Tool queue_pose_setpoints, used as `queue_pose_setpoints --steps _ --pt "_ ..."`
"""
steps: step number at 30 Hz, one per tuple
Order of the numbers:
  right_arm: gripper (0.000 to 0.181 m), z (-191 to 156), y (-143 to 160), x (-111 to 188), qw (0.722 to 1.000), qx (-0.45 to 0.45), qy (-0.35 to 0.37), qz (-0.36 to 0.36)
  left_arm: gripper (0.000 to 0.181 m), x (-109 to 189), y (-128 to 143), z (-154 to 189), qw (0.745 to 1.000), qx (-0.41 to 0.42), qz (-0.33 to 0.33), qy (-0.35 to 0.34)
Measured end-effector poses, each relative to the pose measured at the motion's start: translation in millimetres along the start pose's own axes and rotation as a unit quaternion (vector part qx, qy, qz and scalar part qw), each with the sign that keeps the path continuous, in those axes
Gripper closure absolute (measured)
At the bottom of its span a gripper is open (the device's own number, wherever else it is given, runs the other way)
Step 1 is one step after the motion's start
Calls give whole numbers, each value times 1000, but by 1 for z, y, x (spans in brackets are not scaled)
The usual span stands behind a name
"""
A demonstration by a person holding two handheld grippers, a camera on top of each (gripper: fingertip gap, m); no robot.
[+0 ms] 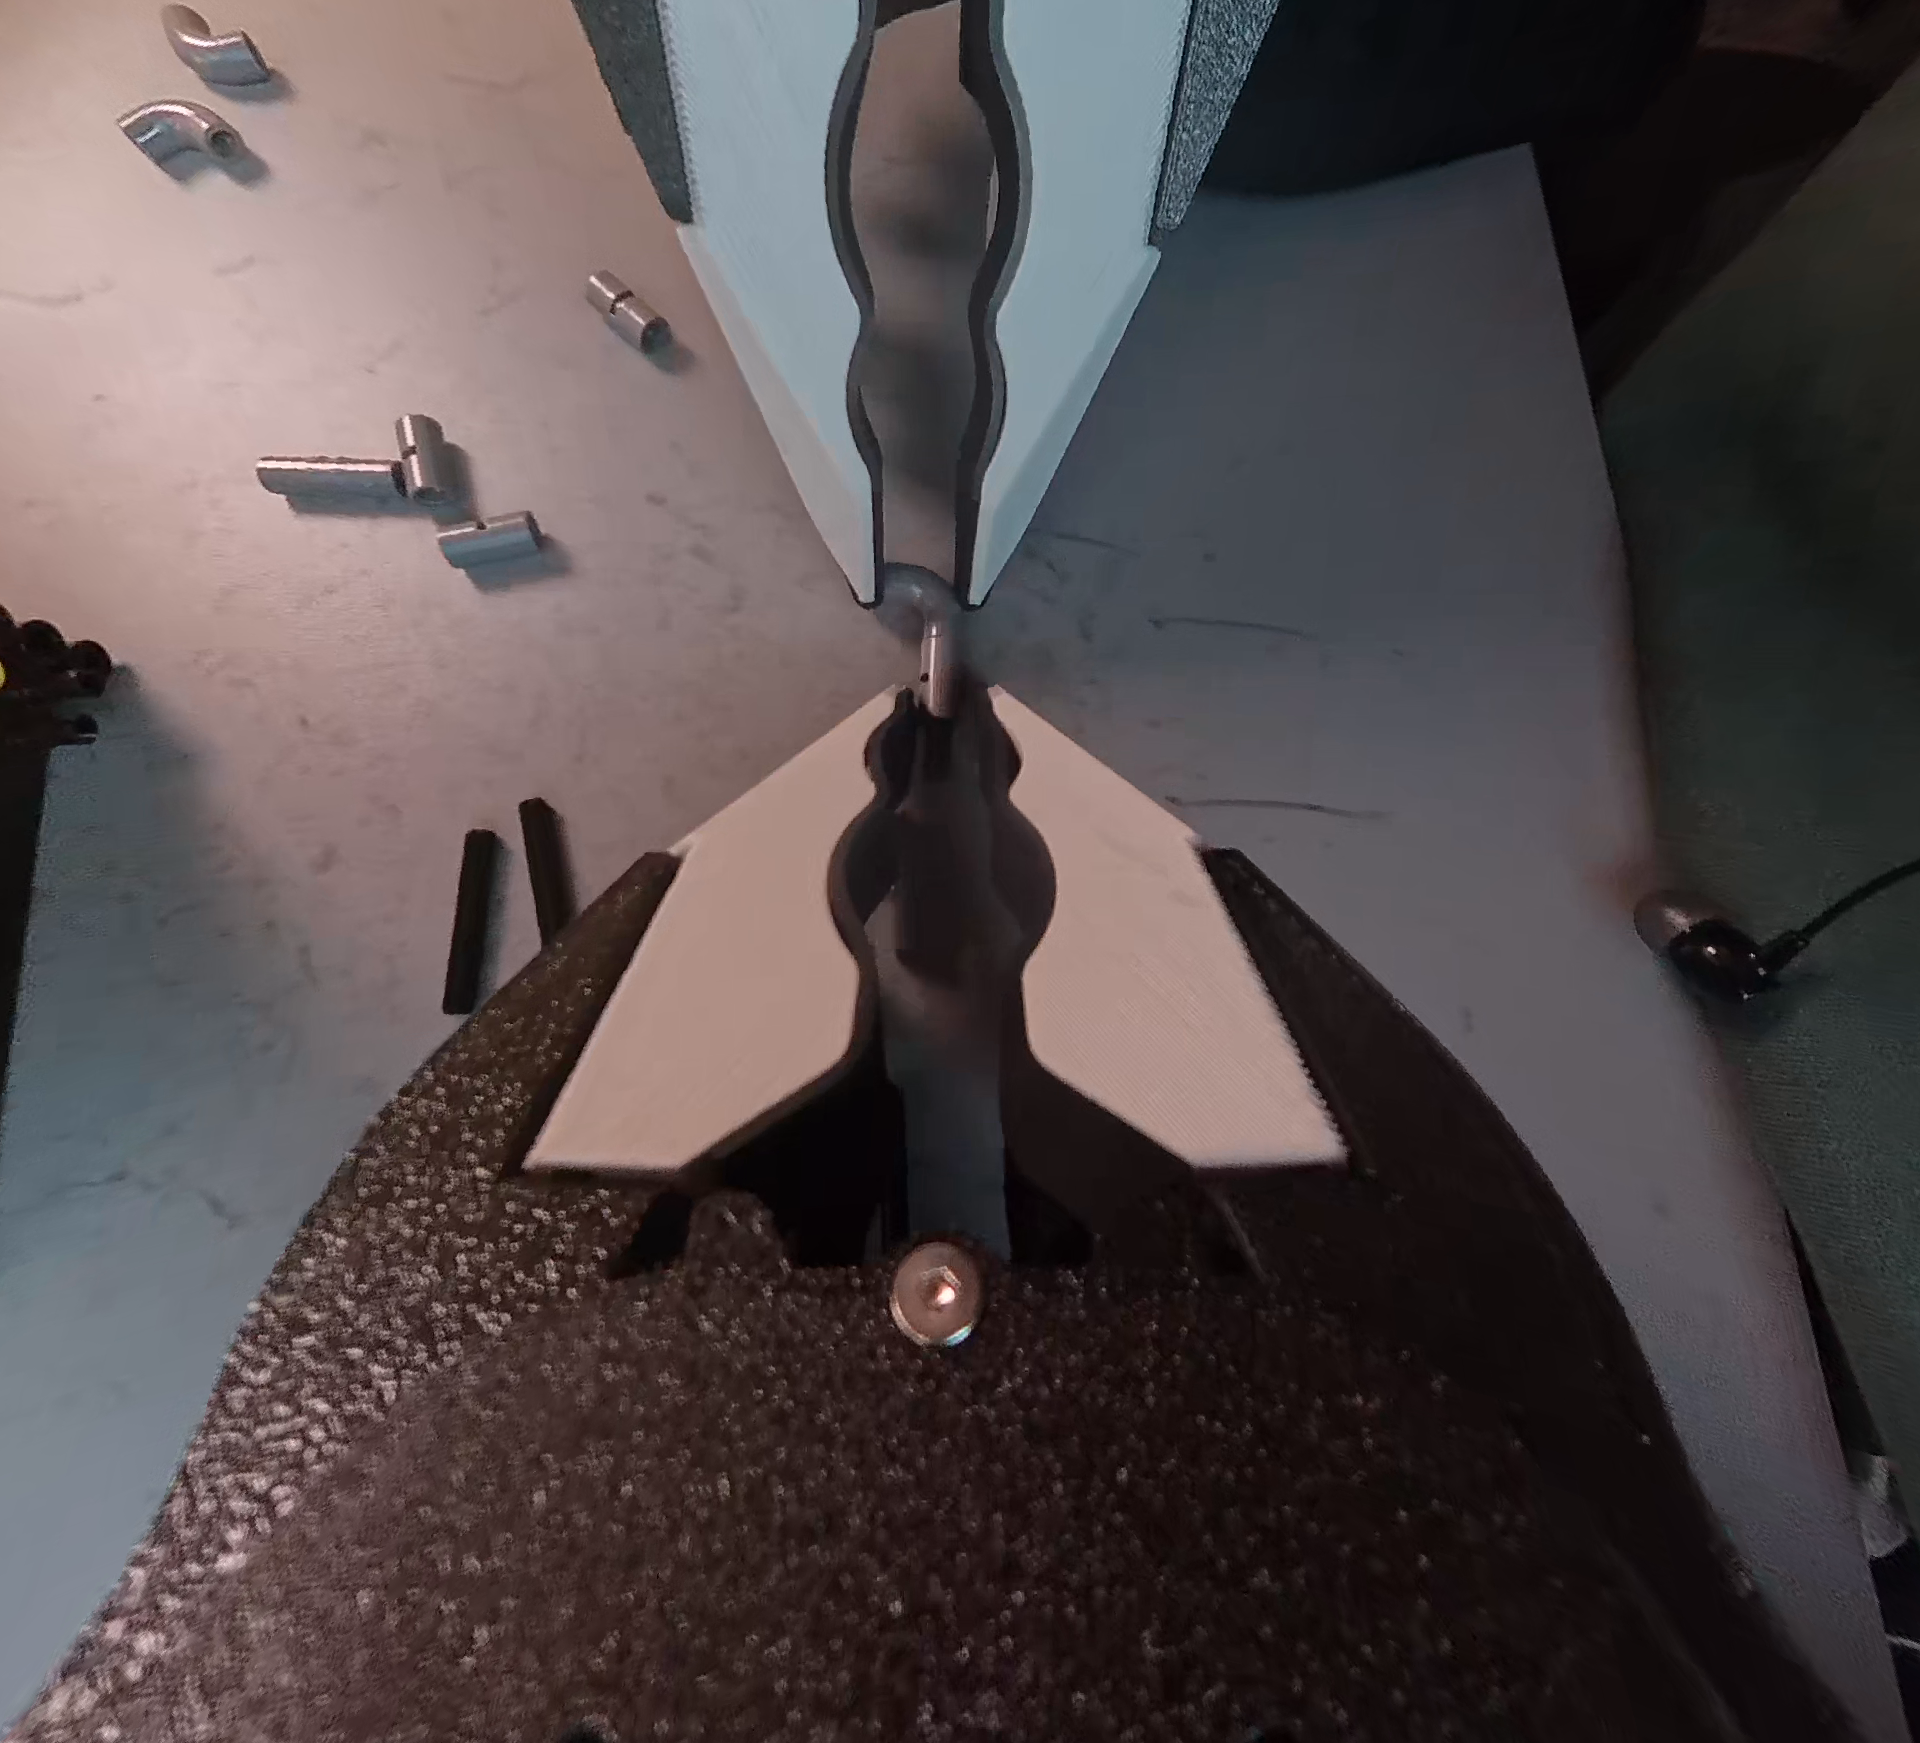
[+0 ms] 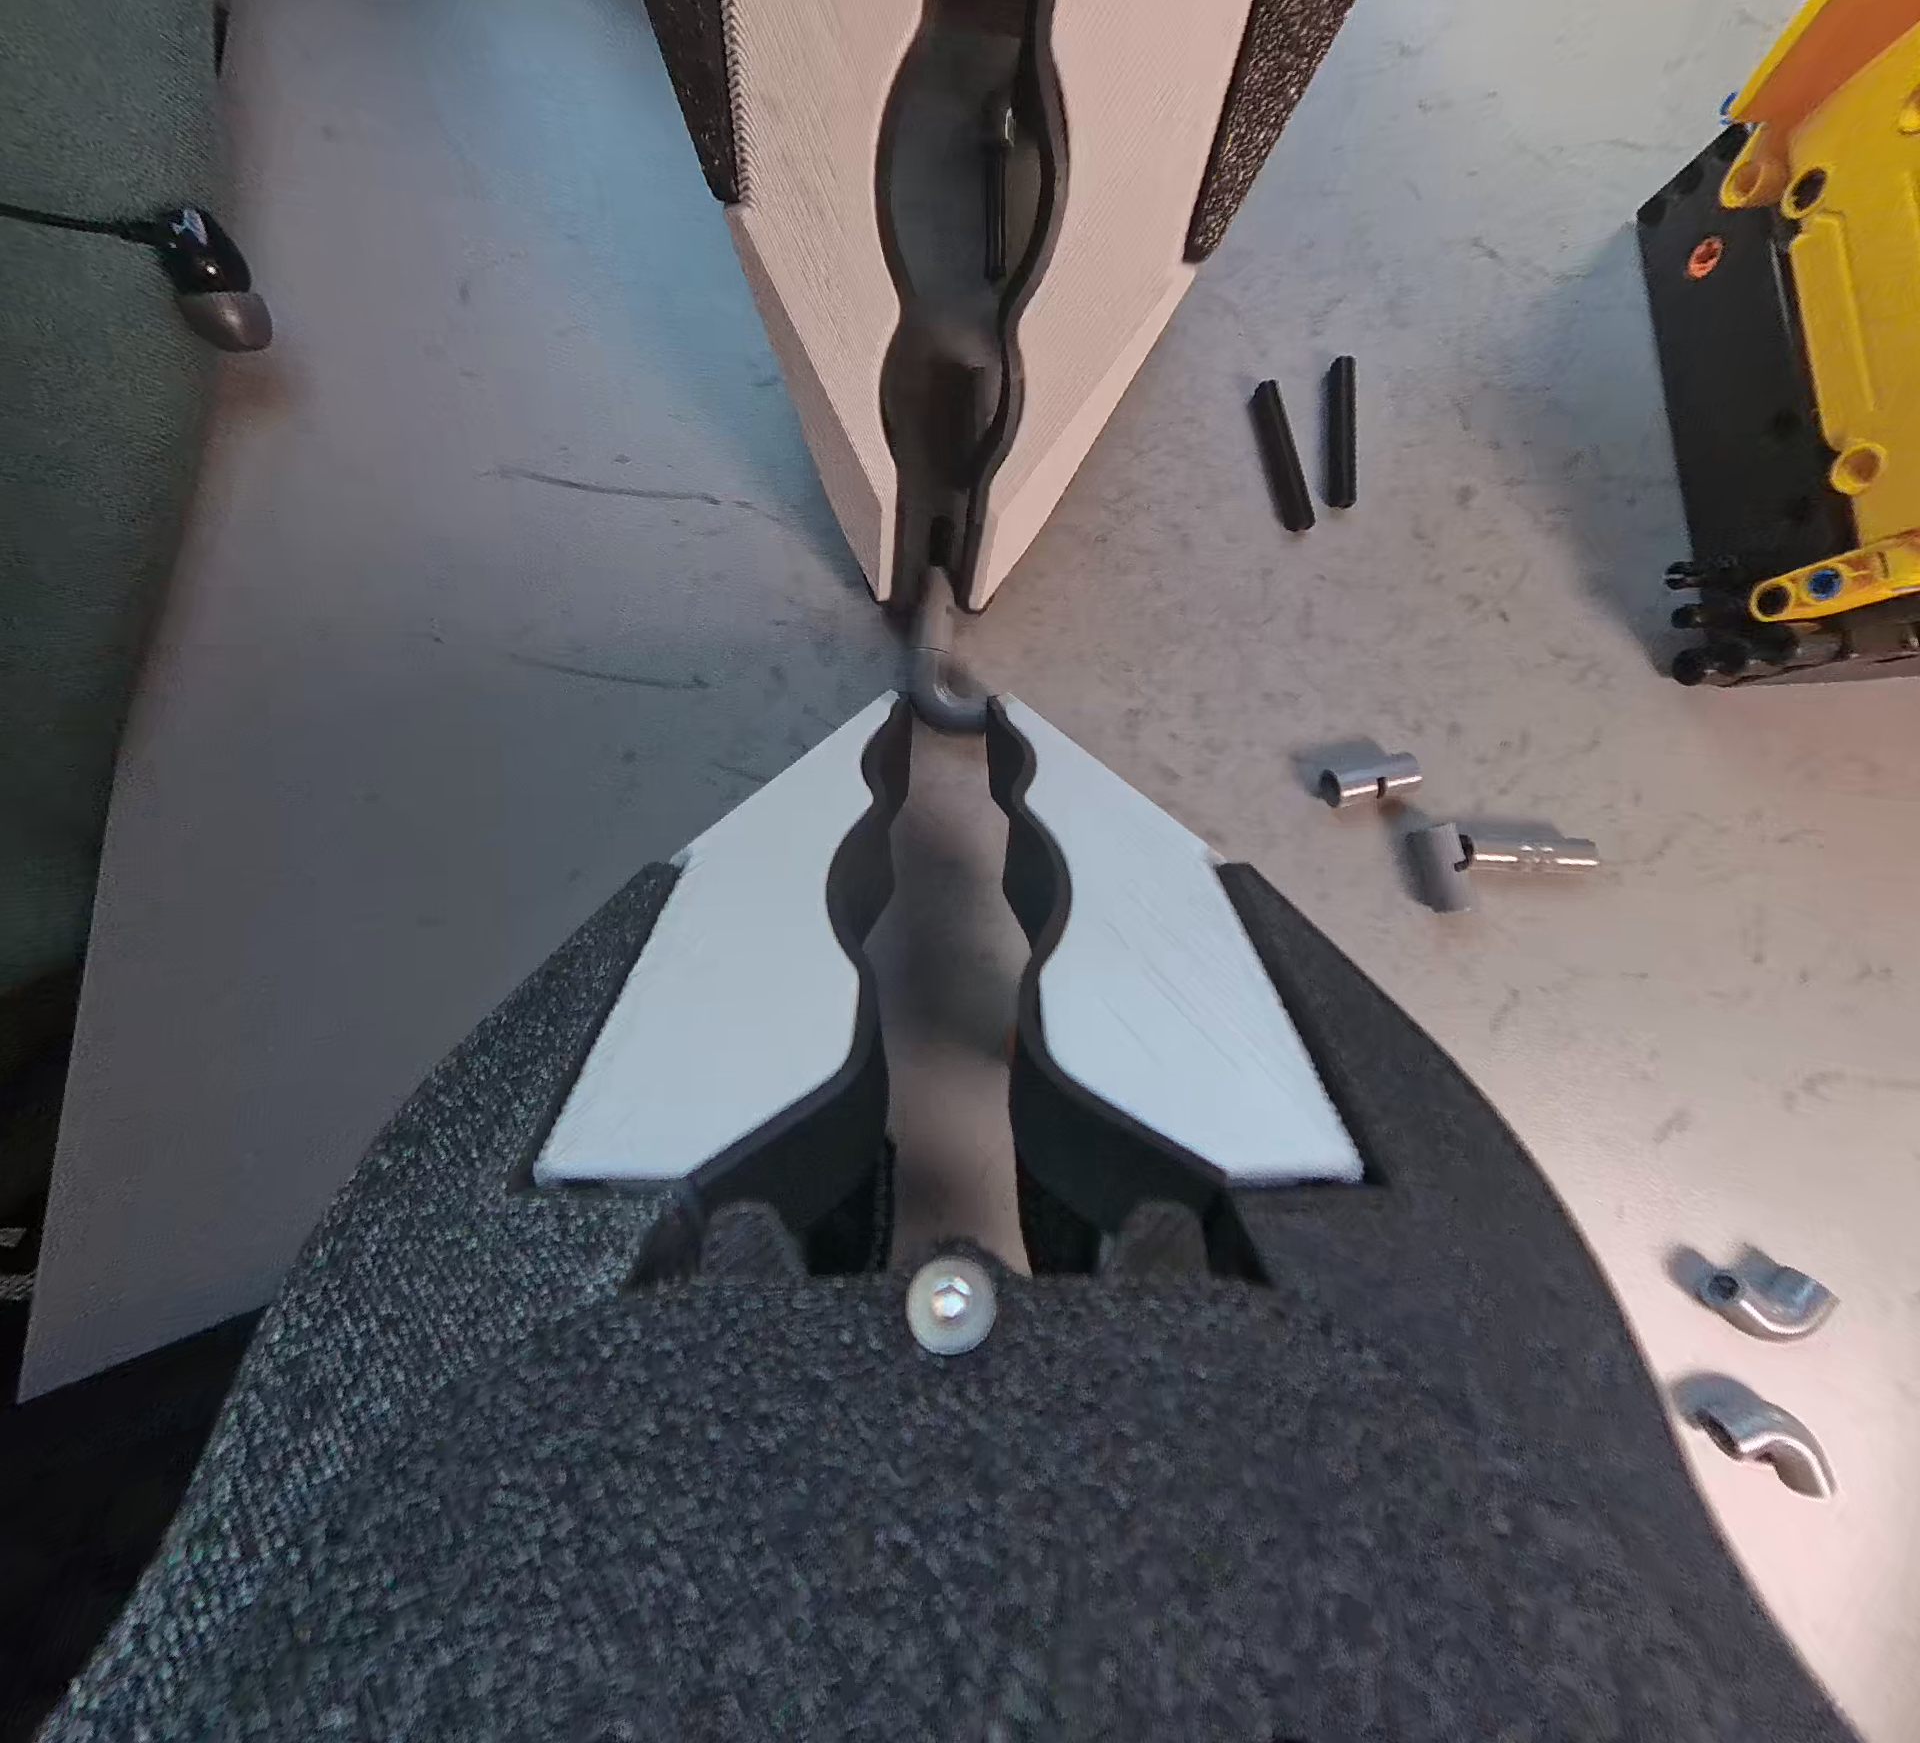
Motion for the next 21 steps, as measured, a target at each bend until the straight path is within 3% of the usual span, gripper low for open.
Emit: queue_pose_setpoints --steps 9,15,21 --pt "167 1 1 2 1000 -1 6 -5 159 23 7 -9 1000 5 9 -1" --pt "167 3 6 7 1000 -5 6 -12 158 57 28 -18 1000 10 -4 -3" --pt "166 5 6 7 1000 -9 3 -12 160 67 45 -19 999 -1 -40 -3"
Point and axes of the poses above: each gripper's, where its closed fingertips meet, x back along the fingers, y out of its underside, z = x × y across the jaws, the point moved 7 cm from there along x, back along the fingers, and after that the axes turned 7 degrees about -y, right-handed, at the moved point
